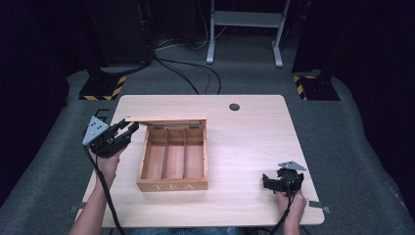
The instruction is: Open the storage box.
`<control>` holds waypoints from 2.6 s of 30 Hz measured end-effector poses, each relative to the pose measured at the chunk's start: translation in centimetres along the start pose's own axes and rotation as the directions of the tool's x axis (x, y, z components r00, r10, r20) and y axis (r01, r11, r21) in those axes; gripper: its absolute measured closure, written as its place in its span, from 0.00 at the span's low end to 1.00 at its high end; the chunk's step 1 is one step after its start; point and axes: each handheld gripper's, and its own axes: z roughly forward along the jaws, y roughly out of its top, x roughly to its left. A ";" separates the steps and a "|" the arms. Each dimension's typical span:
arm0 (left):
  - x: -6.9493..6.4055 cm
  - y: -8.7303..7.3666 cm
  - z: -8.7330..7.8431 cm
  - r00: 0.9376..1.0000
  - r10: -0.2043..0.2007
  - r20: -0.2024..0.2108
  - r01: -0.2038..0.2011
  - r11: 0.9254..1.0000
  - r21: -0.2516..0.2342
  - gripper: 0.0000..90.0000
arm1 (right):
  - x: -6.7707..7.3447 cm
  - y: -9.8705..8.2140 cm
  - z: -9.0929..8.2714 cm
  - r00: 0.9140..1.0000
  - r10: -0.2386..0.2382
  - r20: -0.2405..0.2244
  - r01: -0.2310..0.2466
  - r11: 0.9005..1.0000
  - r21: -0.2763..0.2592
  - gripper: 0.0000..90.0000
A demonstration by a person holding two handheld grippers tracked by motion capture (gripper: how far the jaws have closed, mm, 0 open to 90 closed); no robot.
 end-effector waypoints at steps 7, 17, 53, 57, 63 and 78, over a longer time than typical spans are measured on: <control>-0.1 -0.1 -0.1 1.000 0.001 0.004 -0.001 1.000 0.001 0.67 | 0.0 0.0 0.0 1.000 0.000 0.000 0.000 1.000 0.000 0.03; -0.1 -0.1 -0.1 1.000 0.003 0.005 -0.003 1.000 0.003 0.67 | 0.0 0.0 0.0 1.000 0.001 0.000 -0.001 1.000 0.000 0.03; -0.8 -2.6 -2.1 0.998 0.034 0.047 -0.036 0.998 0.044 0.60 | 0.0 0.0 0.0 1.000 -0.004 0.000 0.004 1.000 -0.001 0.03; -0.9 -3.4 -2.4 0.998 0.023 0.056 -0.026 0.999 0.041 0.58 | 0.0 0.0 0.0 1.000 -0.002 0.000 0.002 1.000 -0.001 0.03; -1.2 -4.3 -2.8 0.998 0.038 0.055 -0.041 0.998 0.054 0.55 | 0.0 0.0 0.0 1.000 -0.004 0.000 0.004 1.000 -0.002 0.03; -1.3 -7.5 -3.5 0.994 0.016 0.110 -0.022 0.998 0.060 0.47 | 0.0 0.0 0.0 1.000 -0.005 0.000 0.005 1.000 -0.002 0.03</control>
